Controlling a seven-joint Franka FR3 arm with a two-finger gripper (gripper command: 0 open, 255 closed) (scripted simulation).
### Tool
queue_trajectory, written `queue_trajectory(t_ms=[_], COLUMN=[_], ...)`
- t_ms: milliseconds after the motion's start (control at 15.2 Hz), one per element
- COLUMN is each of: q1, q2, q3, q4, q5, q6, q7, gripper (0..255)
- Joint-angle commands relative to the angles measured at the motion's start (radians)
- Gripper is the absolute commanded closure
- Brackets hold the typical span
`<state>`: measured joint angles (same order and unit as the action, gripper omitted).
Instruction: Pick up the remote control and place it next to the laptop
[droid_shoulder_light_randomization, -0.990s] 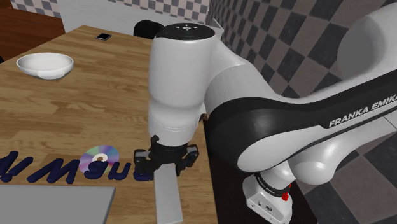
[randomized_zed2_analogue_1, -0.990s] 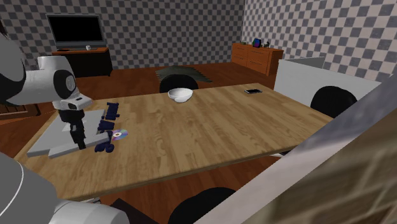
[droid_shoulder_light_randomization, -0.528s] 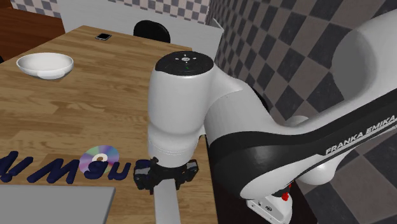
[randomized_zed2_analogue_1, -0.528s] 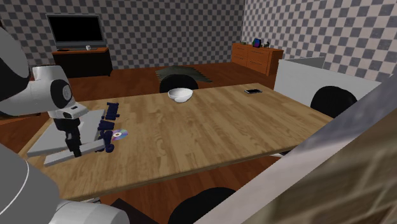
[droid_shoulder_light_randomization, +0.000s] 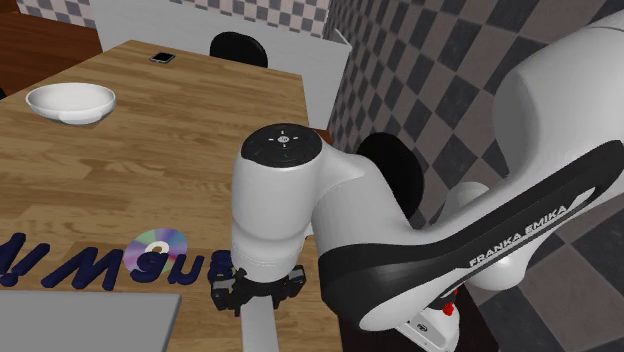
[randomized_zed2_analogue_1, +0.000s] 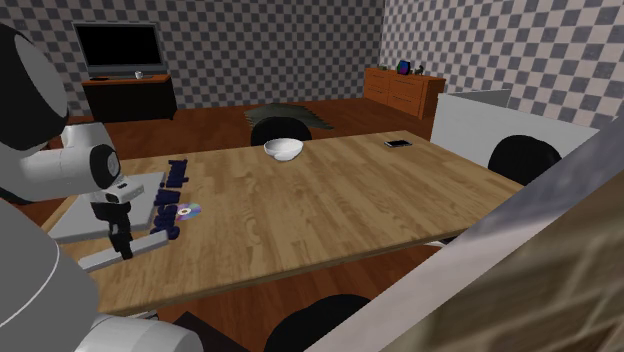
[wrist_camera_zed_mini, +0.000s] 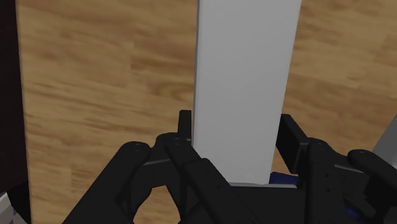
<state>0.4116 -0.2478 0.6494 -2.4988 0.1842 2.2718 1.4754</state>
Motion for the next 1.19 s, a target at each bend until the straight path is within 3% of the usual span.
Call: queue_trajectory(t_ms=[0,528,594,924,1122], q1=[-0.004,-0.004,-0.004,-0.004,0.008], q2=[0.020,0.022,0.022,0.022,-0.052], q3=[0.008,0.008,0.008,0.008,-0.019], q4=[-0.013,-0.014,-0.014,-0.014,0.037], q5=[-0.009,-0.010,-0.010,-0.010,0.020], q6=[0.032,0.035,0.035,0.035,-0.083], q7=[0.009,0.010,0.009,0.009,-0.017], gripper=[255,255,0,0,0])
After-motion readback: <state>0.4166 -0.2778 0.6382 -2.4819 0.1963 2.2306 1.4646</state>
